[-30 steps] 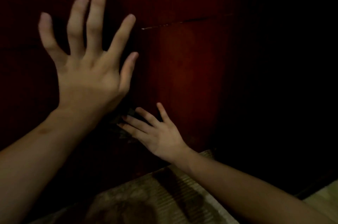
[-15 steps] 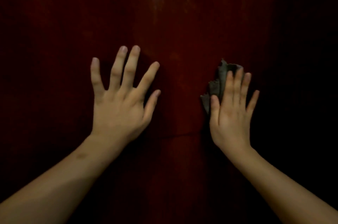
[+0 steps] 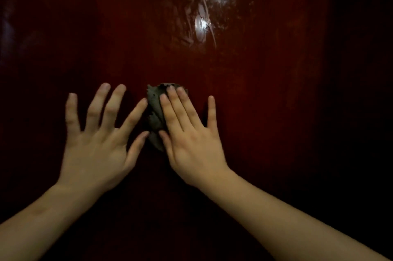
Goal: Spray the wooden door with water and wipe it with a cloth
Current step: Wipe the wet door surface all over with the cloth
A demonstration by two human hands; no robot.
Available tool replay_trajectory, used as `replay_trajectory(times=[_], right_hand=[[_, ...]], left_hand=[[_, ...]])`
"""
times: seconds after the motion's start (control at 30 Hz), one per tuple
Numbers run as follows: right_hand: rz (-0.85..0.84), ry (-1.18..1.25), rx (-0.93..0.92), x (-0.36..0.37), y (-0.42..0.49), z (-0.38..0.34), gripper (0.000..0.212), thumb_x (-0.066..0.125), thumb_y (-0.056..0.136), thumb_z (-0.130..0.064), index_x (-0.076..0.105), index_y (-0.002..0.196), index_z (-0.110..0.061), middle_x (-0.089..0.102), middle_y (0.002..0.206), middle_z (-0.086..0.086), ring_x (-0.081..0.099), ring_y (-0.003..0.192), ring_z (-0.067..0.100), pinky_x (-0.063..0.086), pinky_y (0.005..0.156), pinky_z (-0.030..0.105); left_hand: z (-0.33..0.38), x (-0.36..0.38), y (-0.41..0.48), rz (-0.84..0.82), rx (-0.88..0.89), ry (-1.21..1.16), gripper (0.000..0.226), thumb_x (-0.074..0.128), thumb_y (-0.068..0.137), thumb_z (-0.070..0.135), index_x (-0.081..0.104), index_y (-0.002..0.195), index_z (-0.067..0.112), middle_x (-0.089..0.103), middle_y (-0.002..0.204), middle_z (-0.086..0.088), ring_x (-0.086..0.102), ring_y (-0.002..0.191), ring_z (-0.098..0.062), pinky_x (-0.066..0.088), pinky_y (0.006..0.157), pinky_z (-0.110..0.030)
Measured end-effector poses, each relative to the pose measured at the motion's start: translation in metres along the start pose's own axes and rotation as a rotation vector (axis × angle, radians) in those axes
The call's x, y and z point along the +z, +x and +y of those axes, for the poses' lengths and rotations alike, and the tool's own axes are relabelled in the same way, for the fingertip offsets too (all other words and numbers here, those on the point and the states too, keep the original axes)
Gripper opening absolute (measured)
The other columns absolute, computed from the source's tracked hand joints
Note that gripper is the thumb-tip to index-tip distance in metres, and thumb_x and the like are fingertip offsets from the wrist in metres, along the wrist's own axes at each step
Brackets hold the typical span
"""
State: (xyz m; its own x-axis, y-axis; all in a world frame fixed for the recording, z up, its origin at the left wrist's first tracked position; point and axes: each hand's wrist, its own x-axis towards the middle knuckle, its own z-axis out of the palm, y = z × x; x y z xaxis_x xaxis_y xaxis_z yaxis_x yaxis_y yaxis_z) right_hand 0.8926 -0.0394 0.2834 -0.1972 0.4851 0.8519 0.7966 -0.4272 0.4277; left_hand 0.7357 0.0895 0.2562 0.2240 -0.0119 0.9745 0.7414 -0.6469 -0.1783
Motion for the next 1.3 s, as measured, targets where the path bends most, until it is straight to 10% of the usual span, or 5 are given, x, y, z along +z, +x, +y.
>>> replay_trajectory(times=[0.43, 0.67, 0.83, 1.0, 1.3], right_hand=[[0.106, 0.158, 0.709, -0.032, 0.041, 0.133, 0.063, 0.019, 0.110, -0.037, -0.004, 0.164, -0.016, -0.010, 0.173, -0.001, -0.015, 0.158, 0.014, -0.006, 0.125, 0.062], [-0.004, 0.153, 0.133, -0.013, 0.025, -0.011, 0.064, 0.023, 0.108, -0.039, 0.008, 0.165, -0.014, 0.002, 0.174, 0.003, -0.007, 0.160, 0.020, -0.006, 0.127, 0.057], [-0.176, 0.352, 0.091, -0.015, -0.006, -0.097, 0.069, 0.020, 0.103, -0.041, -0.001, 0.165, -0.018, -0.010, 0.172, -0.004, -0.019, 0.157, 0.010, -0.014, 0.125, 0.057], [-0.348, 0.432, 0.043, -0.019, -0.028, -0.141, 0.074, 0.016, 0.097, -0.038, -0.014, 0.162, -0.020, -0.023, 0.170, -0.007, -0.028, 0.153, 0.006, -0.017, 0.124, 0.057], [-0.429, 0.550, -0.041, -0.017, -0.043, -0.149, 0.078, 0.021, 0.094, -0.036, -0.015, 0.162, -0.019, -0.022, 0.170, -0.006, -0.025, 0.154, 0.005, -0.022, 0.123, 0.055]], left_hand=[[0.024, 0.003, 0.024, -0.029, -0.051, -0.121, 0.072, 0.032, 0.103, 0.054, 0.025, 0.166, 0.019, 0.012, 0.175, -0.014, 0.007, 0.163, -0.033, 0.005, 0.126, -0.069], [0.005, -0.027, -0.014, -0.095, -0.024, -0.428, 0.054, 0.038, 0.106, 0.036, 0.049, 0.154, 0.016, 0.039, 0.165, -0.011, 0.032, 0.155, -0.028, 0.025, 0.127, -0.054], [-0.023, -0.066, -0.079, -0.196, -0.390, -0.729, 0.045, 0.038, 0.108, 0.045, 0.059, 0.143, 0.025, 0.058, 0.134, 0.016, 0.057, 0.116, 0.002, 0.048, 0.097, -0.023], [-0.039, -0.066, -0.098, -0.242, -0.967, -1.082, 0.036, 0.063, 0.102, 0.031, 0.063, 0.138, 0.032, 0.072, 0.113, 0.016, 0.073, 0.098, 0.000, 0.063, 0.090, -0.037], [-0.043, -0.058, -0.105, -0.308, -1.056, -1.220, 0.016, 0.081, 0.090, 0.015, 0.075, 0.088, 0.029, 0.076, 0.084, 0.008, 0.071, 0.082, 0.001, 0.054, 0.075, -0.014]])
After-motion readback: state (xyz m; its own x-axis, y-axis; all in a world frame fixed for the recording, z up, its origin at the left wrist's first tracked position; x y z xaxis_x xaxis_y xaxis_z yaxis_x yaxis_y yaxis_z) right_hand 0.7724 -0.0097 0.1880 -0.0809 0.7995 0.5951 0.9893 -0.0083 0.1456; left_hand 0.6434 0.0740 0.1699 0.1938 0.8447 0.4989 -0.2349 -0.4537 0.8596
